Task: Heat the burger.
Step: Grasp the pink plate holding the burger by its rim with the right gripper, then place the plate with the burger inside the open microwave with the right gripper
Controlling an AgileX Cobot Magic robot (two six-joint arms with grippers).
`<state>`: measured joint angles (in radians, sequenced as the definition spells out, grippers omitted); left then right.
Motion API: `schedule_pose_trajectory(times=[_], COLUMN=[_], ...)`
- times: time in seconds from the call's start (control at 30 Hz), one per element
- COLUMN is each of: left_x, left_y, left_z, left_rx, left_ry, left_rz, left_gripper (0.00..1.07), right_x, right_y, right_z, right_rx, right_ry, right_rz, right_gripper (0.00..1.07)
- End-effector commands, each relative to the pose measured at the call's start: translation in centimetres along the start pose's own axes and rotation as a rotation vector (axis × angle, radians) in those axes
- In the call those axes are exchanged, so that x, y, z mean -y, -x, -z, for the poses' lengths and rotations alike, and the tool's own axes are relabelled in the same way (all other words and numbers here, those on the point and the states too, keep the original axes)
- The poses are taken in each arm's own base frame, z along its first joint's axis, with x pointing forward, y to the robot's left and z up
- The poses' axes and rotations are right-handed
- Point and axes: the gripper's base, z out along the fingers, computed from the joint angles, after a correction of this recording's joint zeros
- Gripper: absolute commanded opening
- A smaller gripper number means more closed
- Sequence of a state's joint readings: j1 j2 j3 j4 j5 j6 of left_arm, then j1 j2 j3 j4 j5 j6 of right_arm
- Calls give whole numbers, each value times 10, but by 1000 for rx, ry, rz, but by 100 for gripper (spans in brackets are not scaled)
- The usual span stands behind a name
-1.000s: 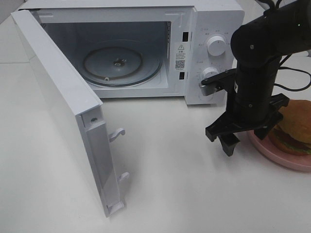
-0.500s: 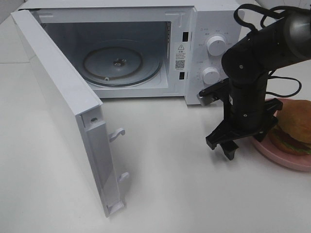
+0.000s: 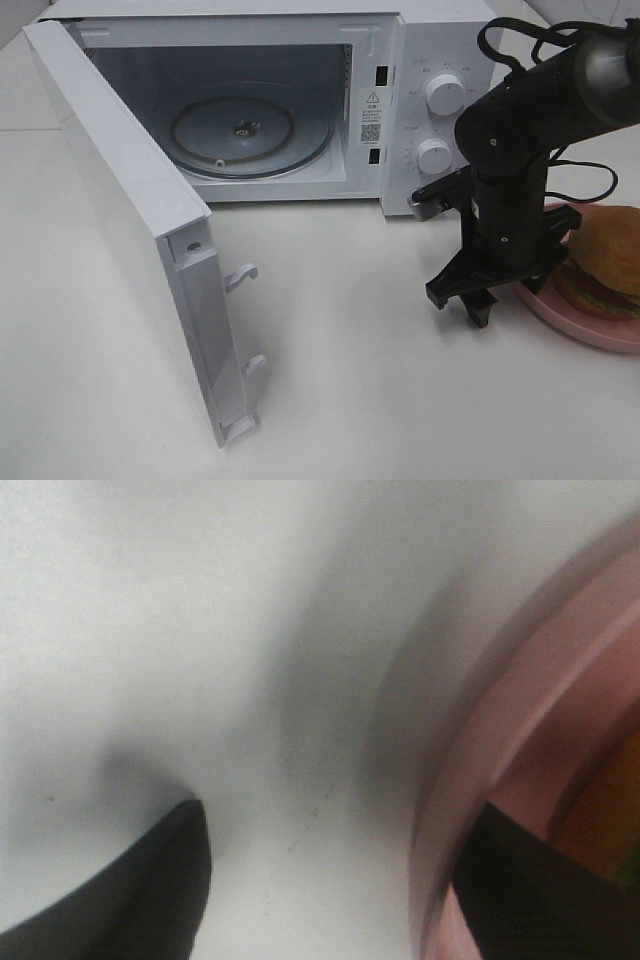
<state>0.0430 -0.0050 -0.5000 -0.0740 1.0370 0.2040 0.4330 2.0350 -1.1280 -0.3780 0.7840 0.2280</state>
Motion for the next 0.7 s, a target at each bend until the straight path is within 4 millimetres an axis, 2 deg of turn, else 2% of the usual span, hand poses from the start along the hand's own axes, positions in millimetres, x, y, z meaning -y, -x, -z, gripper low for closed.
schedule_pose_trajectory(times=[0.03,0.07,0.1,0.13,0.17,0.2,0.23,0.33,0.57,0.7], left_x=[1,1,1,1,1,1,1,1,1,1], left_y=[-2,-2,-2,-2,-2,-2,-2,-2,-2,-2], left_z=[2,2,2,2,2,2,2,2,2,2], left_rx=[19,19,19,19,19,19,19,19,19,19], left_ry=[-2,-2,-2,-2,-2,-2,-2,-2,-2,-2], left_rz=[2,2,2,2,2,2,2,2,2,2], left_gripper=[0,0,0,0,0,0,0,0,0,0], right_x=[-2,-2,-2,-1,-1,-1,0,1,4,3], right_y=[-3,-3,-3,-3,-4,-4,-4,-4,-5,-16], right_z=[-13,-13,-13,-12,-12,-12,-11,-8,5,10], right_rx=[-41,-44,-44,-44,-47,-47,-48,-42,-11,-9], right_ry=[-1,-1,-1,-2,-5,-5,-9,-15,-16,7], right_rz=[5,5,5,4,9,9,21,31,36,68], right_gripper=[47,35,35,28,15,15,5,0,0,0])
